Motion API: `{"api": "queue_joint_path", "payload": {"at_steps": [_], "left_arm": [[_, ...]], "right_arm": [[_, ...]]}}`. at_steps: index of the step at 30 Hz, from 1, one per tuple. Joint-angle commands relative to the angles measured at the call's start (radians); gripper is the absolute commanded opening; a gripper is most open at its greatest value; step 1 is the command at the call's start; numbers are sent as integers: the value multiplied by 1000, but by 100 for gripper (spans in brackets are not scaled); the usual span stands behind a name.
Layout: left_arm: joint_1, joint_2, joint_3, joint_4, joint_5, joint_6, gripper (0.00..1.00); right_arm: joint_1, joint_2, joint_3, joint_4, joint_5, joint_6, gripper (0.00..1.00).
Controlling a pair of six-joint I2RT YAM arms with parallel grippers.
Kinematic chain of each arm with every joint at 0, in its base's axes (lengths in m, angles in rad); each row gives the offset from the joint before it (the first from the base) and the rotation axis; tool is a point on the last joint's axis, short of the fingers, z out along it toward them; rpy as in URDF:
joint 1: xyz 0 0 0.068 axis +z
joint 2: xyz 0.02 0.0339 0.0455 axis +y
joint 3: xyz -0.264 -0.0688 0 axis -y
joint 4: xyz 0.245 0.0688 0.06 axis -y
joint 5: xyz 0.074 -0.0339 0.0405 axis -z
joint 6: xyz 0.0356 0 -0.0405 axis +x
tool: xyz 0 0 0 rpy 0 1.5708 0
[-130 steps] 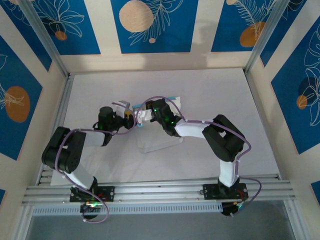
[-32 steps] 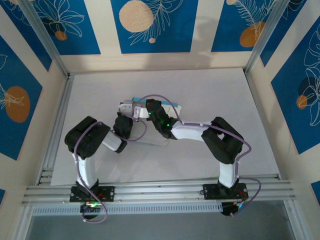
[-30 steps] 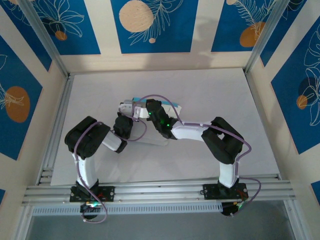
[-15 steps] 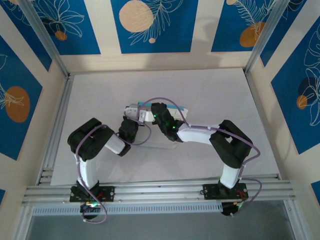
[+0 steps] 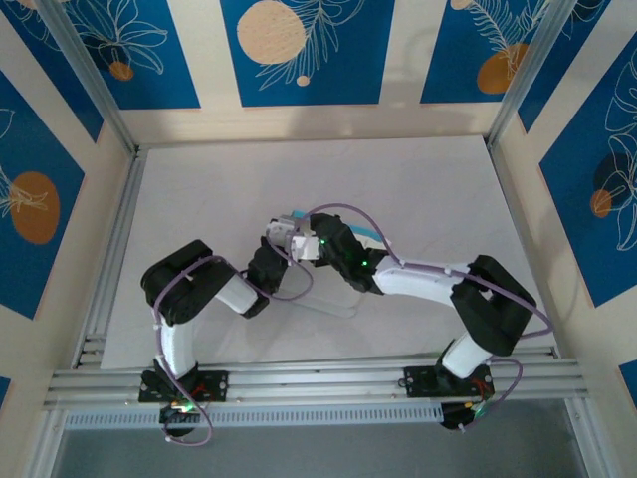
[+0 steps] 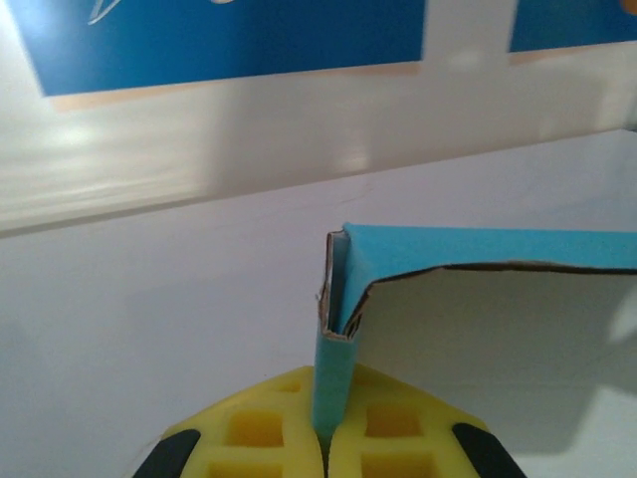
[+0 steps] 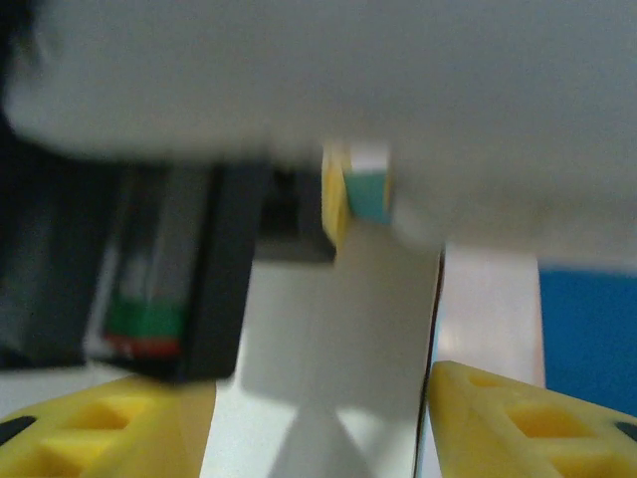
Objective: Fold the paper box
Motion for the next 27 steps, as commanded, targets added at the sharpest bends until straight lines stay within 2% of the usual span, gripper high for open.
{"api": "queue_joint_path", "payload": {"at_steps": [1, 9, 14, 18, 23, 27], "left_arm": [[-10, 4, 22, 26, 35, 38, 0], [-13, 4, 11, 25, 17, -5, 0], [-25, 12, 12, 26, -11, -28, 0], [-52, 33, 14, 26, -42, -59, 0], [-78, 80, 33, 27, -62, -72, 0], [-83, 115, 49, 26, -50, -79, 0]], "right_arm": [[7, -94, -13, -123, -173, 76, 61], [-88, -325, -23, -352, -442, 306, 61], [-132, -418, -37, -373, -478, 410, 59], [-165, -479, -36, -345, -496, 583, 52], [-170, -494, -5, -323, -333, 905, 34], [-174, -420, 58, -407, -343, 1014, 9]]}}
